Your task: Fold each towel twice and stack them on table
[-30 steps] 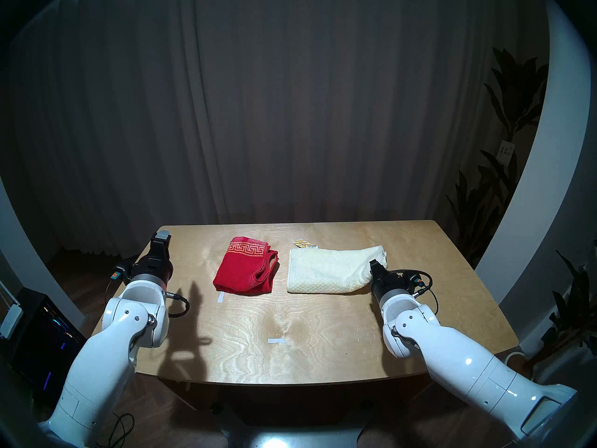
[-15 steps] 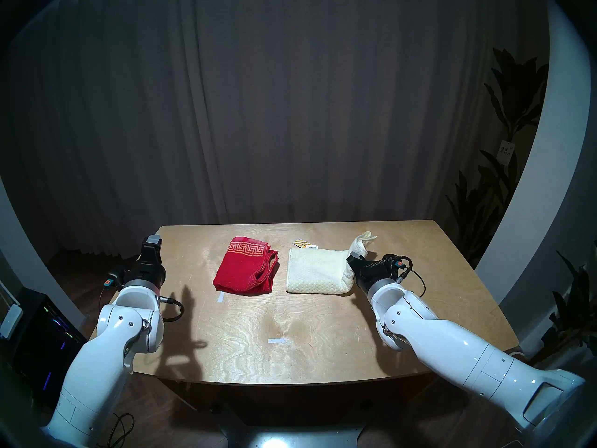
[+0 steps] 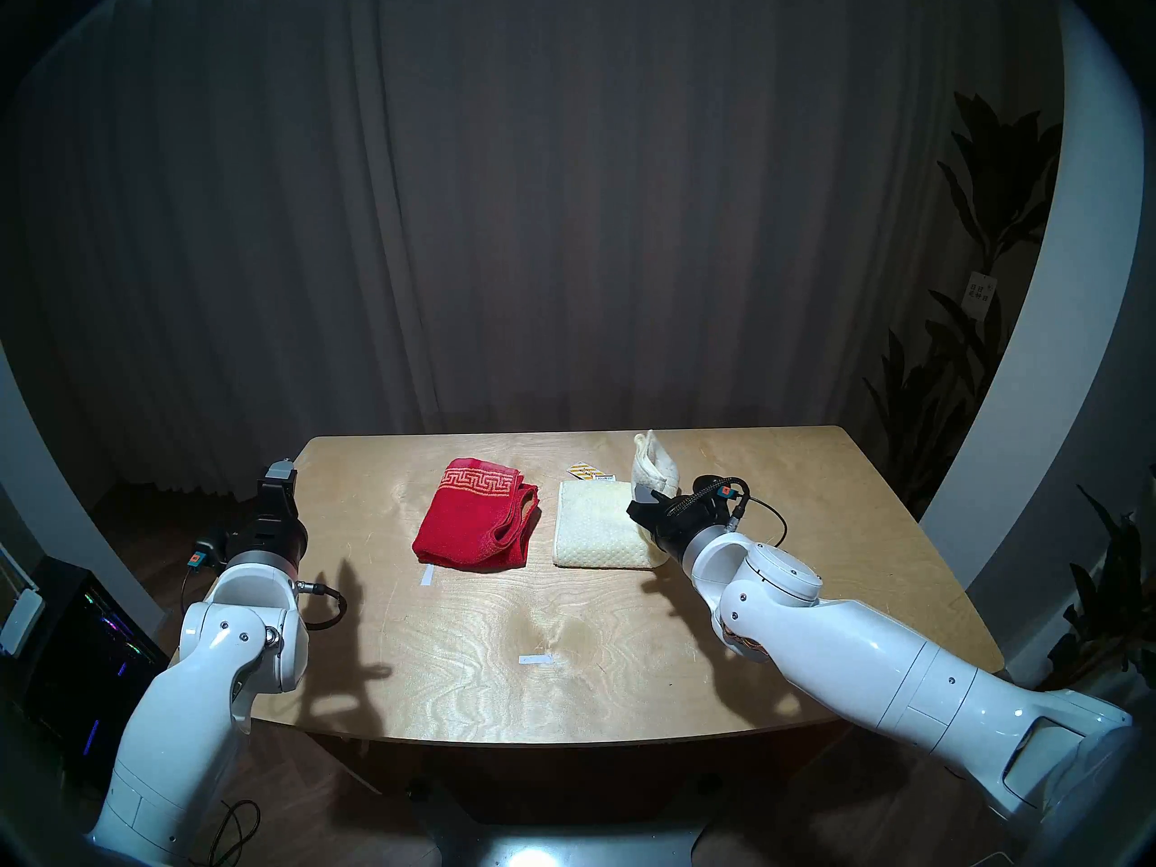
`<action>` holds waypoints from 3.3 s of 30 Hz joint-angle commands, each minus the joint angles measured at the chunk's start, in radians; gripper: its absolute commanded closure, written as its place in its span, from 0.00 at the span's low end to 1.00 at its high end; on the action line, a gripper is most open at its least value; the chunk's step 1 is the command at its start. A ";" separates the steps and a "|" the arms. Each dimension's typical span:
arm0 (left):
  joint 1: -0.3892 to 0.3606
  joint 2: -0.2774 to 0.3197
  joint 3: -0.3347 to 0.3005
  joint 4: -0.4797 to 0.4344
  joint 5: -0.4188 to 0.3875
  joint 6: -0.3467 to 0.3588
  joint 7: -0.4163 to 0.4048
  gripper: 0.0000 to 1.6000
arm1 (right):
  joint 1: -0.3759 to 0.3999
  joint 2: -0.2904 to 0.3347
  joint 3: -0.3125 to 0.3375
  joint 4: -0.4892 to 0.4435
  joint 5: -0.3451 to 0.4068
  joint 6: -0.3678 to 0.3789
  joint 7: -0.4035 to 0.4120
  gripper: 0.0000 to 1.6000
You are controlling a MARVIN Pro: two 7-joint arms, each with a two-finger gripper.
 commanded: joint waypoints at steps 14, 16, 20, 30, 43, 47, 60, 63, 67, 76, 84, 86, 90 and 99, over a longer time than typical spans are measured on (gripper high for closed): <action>0.068 -0.009 -0.050 -0.059 0.004 -0.054 -0.035 0.00 | 0.095 -0.060 -0.101 0.008 -0.137 0.076 0.037 1.00; 0.080 -0.012 -0.057 -0.067 0.002 -0.062 -0.038 0.00 | 0.107 -0.065 -0.118 0.018 -0.159 0.090 0.045 1.00; 0.096 -0.017 -0.069 -0.074 0.000 -0.073 -0.044 0.00 | 0.132 -0.068 -0.144 0.022 -0.203 0.111 0.055 1.00; 0.121 -0.033 -0.092 -0.079 -0.014 -0.089 -0.069 0.00 | 0.212 -0.076 -0.220 0.049 -0.309 0.223 0.107 1.00; 0.152 -0.049 -0.117 -0.085 -0.032 -0.103 -0.100 0.00 | 0.262 -0.087 -0.271 0.047 -0.379 0.305 0.151 0.42; 0.158 -0.053 -0.121 -0.086 -0.040 -0.105 -0.114 0.00 | 0.263 -0.096 -0.267 0.039 -0.366 0.321 0.144 0.00; 0.173 -0.006 -0.103 -0.087 0.005 -0.078 -0.143 0.00 | 0.181 -0.065 -0.150 -0.110 -0.171 0.274 0.119 0.00; 0.176 0.009 -0.087 -0.086 0.010 -0.053 -0.148 0.00 | 0.143 -0.036 -0.102 -0.169 -0.093 0.241 0.104 0.00; 0.178 0.031 -0.066 -0.086 0.025 -0.024 -0.156 0.00 | 0.115 -0.013 -0.072 -0.206 -0.040 0.216 0.091 0.00; 0.174 0.045 -0.006 -0.089 0.030 0.035 -0.156 0.00 | 0.020 0.047 -0.022 -0.252 0.089 0.161 0.035 0.00; 0.167 0.061 0.051 -0.094 0.039 0.083 -0.157 0.00 | -0.064 0.099 -0.002 -0.266 0.188 0.121 -0.008 0.00; 0.164 0.064 0.064 -0.096 0.040 0.094 -0.158 0.00 | -0.081 0.112 0.005 -0.274 0.213 0.109 -0.016 0.00; 0.160 0.073 0.086 -0.103 0.044 0.117 -0.163 0.00 | -0.117 0.135 0.021 -0.292 0.269 0.085 -0.030 0.00; 0.156 0.095 0.117 -0.106 0.044 0.164 -0.177 0.00 | -0.188 0.168 0.053 -0.337 0.388 0.025 -0.053 0.00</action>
